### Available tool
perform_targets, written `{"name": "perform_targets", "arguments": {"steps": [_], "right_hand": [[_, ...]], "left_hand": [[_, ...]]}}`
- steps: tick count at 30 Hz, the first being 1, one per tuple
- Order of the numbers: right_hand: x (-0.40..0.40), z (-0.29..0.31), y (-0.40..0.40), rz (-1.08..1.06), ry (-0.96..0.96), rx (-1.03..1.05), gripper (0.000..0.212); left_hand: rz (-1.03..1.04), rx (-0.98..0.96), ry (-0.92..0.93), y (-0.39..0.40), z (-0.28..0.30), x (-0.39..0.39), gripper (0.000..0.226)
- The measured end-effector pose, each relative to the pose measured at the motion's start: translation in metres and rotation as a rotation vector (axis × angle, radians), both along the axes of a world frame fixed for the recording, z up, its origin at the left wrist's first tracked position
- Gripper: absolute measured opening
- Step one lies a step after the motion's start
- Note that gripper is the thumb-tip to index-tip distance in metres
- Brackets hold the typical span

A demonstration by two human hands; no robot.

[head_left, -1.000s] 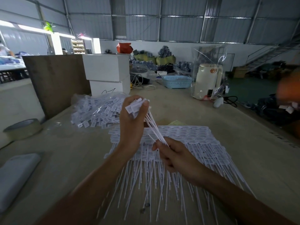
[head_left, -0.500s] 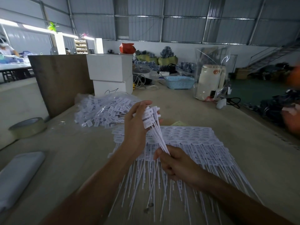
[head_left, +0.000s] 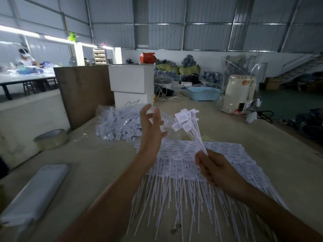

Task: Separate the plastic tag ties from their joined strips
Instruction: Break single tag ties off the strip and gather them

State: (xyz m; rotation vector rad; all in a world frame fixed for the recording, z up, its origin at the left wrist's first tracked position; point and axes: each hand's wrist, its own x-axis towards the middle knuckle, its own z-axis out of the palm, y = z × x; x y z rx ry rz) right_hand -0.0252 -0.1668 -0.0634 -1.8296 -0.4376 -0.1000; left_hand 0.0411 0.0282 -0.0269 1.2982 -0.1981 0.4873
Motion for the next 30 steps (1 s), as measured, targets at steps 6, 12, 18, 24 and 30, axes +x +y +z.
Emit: {"name": "perform_targets", "arguments": {"steps": [6, 12, 18, 24, 30], "right_hand": [[0.017, 0.003, 0.001, 0.041, 0.125, -0.242, 0.036], [0.045, 0.019, 0.041, 0.256, 0.278, -0.435, 0.028], [0.088, 0.030, 0.091, 0.210, 0.381, -0.291, 0.025], [0.136, 0.021, 0.132, 0.094, 0.485, -0.165, 0.022], [0.172, 0.023, 0.187, 0.143, 0.385, -0.196, 0.012]], "left_hand": [[0.662, 0.466, 0.218, 0.067, -0.022, 0.034, 0.063], [0.847, 0.674, 0.229, 0.125, -0.054, 0.058, 0.023], [0.854, 0.563, -0.031, 0.133, -0.052, 0.064, 0.026], [0.794, 0.530, -0.256, 0.131, -0.046, 0.060, 0.016], [0.794, 0.698, -0.225, 0.129, -0.043, 0.061, 0.035]]}}
